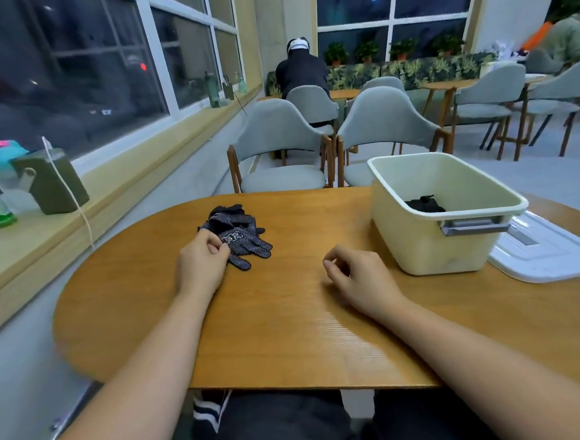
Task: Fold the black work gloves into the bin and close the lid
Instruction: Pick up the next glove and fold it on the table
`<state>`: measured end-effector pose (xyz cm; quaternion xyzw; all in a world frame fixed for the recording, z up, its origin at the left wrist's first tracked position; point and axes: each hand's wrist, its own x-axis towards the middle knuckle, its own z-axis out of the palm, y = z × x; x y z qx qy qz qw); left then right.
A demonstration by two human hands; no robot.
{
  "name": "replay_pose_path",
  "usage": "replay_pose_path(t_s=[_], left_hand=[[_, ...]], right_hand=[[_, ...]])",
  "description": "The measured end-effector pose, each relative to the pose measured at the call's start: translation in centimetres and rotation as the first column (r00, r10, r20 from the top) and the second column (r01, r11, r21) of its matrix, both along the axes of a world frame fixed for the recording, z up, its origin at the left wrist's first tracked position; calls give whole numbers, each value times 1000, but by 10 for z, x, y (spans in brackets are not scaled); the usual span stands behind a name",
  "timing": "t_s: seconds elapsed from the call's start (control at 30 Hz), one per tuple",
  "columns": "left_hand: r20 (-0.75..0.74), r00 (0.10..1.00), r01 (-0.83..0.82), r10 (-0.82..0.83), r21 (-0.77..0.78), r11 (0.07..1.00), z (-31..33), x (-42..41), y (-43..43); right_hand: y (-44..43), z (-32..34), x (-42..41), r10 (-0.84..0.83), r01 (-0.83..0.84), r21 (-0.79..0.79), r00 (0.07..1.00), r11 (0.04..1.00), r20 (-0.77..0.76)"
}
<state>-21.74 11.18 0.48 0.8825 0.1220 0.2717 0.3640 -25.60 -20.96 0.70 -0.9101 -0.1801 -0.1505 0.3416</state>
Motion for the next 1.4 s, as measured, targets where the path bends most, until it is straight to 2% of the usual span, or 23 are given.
replay_pose_path(t_s=[0.17,0.3,0.7,0.8,0.9,1.1,1.23,1.4], left_hand=[[74,989,-124,131,-88,988,-5,13,17],[48,989,-138,143,-94,986,-7,21,26],[-53,988,-139,142,44,989,-7,42,35],[8,987,-162,162,-18,987,-4,39,33],[162,973,-148,164,-108,983,-2,29,32],[326,914,-191,241,-177,965,12,9,30],[444,883,-100,152,-139,985,28,-8,3],[480,869,91,-124,91,992,21,-17,-56]], right_hand=[[1,-1,-2,-7,7,-43,1000,999,-21],[-2,1,-1,-24,24,-10,999,1000,-42],[-3,1,0,-30,30,7,997,1000,-67],[-4,0,1,-33,33,6,997,999,-68],[-5,0,2,-30,30,6,997,1000,-70],[-4,-2,4,-32,33,9,996,999,-79],[-5,-3,5,-44,45,16,996,999,-73],[-4,2,-1,-3,7,81,998,997,-60]])
